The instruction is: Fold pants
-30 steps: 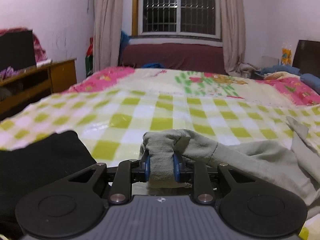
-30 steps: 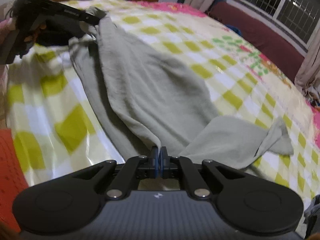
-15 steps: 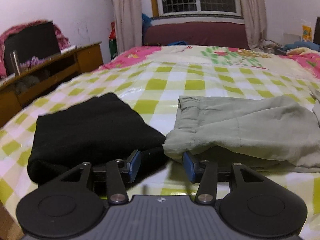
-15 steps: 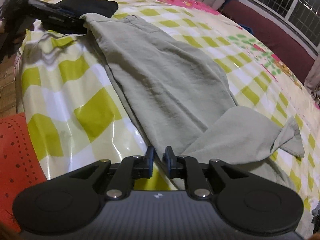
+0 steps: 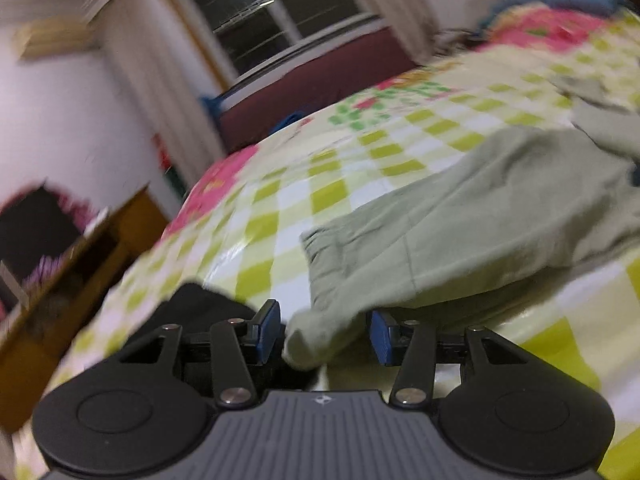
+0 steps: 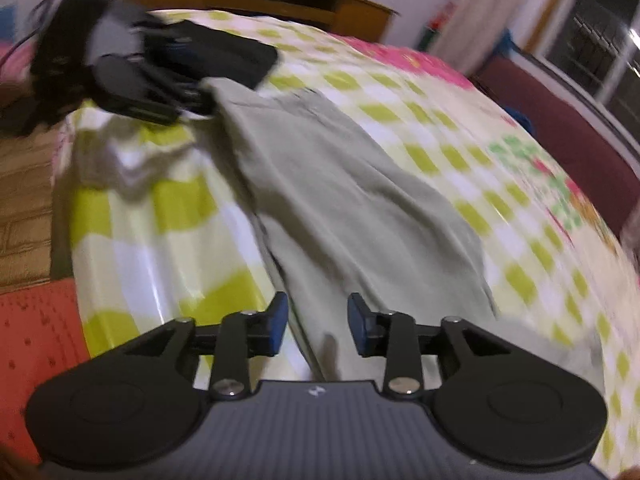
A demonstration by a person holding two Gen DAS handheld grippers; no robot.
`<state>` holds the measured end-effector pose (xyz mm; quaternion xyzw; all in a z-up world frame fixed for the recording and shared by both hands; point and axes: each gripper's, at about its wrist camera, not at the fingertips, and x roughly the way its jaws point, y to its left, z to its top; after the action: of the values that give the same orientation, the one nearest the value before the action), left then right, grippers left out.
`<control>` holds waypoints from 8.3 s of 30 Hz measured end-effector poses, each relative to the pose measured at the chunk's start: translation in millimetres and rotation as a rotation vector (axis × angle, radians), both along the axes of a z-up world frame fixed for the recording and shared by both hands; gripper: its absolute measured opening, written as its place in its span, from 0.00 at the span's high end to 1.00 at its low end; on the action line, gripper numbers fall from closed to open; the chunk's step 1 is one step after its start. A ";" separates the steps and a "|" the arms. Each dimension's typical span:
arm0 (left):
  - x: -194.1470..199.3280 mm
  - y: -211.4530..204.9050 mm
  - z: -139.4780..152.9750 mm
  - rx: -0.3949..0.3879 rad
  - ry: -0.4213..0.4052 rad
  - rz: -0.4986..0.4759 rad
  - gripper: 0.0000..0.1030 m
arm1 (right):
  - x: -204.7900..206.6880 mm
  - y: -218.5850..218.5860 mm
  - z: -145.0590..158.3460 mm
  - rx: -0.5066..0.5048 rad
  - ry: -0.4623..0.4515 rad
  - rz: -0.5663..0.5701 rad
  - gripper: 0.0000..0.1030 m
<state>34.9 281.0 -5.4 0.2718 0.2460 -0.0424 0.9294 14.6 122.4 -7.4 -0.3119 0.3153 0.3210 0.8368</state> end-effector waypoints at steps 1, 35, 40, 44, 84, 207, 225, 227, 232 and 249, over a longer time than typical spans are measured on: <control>4.3 -2.6 -2.3 0.045 0.005 -0.022 0.40 | 2.3 7.4 -4.7 -0.015 -0.006 0.016 0.62; -5.3 -47.9 28.8 -0.161 -0.023 -0.032 0.54 | 96.4 -183.3 17.7 0.285 0.063 -0.841 0.77; 10.4 -128.9 10.1 -0.253 0.093 -0.212 0.53 | 158.7 -235.1 -0.5 0.377 0.116 -1.022 0.68; 15.2 -181.4 -2.9 -0.298 0.168 -0.307 0.53 | 187.9 -246.8 -9.3 0.489 0.172 -1.069 0.67; -23.2 -323.1 -24.0 -0.001 0.246 -0.482 0.48 | -68.1 -452.4 -29.4 0.985 0.068 -1.447 0.93; -7.5 -283.5 -44.6 -0.319 0.214 -0.428 0.21 | 114.0 -267.8 -15.2 -0.030 0.413 -0.199 0.70; -6.0 -284.9 -46.7 -0.318 0.217 -0.431 0.20 | 126.2 -301.7 0.8 0.198 0.204 -0.635 0.89; -5.7 -284.8 -46.7 -0.319 0.217 -0.431 0.20 | 104.7 -307.2 12.9 0.245 0.146 -0.670 0.85; -6.3 -285.4 -47.0 -0.311 0.211 -0.430 0.20 | 40.3 -345.4 15.0 0.274 0.094 -0.837 0.79; -25.2 -316.6 -36.4 -0.093 0.144 -0.401 0.13 | -90.5 -485.7 6.8 0.551 -0.047 -1.360 0.73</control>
<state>9.7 -35.6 -41.9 0.2684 0.2508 -0.2569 0.8939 -75.9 -363.3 -0.6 0.1675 0.3290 -0.2087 0.9056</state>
